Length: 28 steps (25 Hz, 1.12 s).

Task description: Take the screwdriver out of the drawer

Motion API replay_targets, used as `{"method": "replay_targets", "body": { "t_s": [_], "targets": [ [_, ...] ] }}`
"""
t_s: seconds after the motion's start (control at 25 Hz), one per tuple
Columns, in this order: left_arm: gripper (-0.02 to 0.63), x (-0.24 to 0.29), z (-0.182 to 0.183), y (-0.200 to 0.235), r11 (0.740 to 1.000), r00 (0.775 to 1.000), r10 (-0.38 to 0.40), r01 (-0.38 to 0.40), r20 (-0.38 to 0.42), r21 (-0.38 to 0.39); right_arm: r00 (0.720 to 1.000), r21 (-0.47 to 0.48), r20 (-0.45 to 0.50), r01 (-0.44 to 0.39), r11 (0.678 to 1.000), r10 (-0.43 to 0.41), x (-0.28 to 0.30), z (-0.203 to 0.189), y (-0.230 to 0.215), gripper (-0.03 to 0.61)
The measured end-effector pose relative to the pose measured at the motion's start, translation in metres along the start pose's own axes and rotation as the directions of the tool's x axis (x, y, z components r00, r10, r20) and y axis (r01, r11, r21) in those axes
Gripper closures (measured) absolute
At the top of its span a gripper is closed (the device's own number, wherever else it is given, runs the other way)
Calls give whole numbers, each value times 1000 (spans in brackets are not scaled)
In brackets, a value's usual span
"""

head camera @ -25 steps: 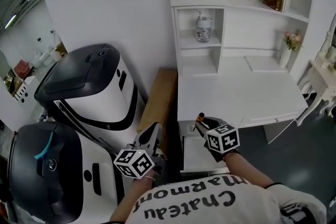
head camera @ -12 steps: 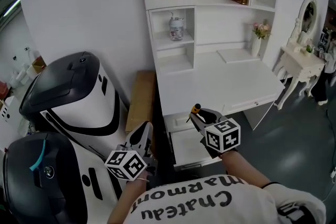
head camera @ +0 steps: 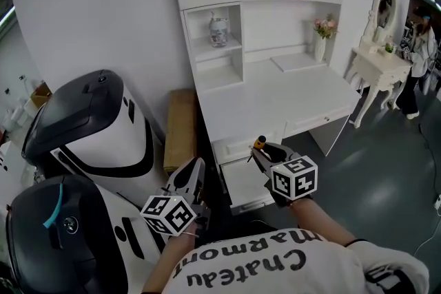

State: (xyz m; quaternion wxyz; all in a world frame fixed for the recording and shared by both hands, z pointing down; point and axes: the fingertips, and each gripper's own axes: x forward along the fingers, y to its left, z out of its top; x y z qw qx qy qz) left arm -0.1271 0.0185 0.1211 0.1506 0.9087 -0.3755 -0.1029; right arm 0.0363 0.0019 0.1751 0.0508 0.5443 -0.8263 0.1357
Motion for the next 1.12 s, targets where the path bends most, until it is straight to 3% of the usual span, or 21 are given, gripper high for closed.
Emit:
{"method": "replay_targets", "body": {
  "t_s": [0.48, 1.12],
  "targets": [
    [591, -20, -16, -6, 998, 997, -45, 43, -58, -38, 998, 7, -37, 55, 998, -54, -18, -24, 10, 460],
    [591, -34, -28, 6, 998, 997, -23, 19, -75, -56, 993, 10, -93, 69, 998, -68, -17, -41, 13, 460]
  ]
}}
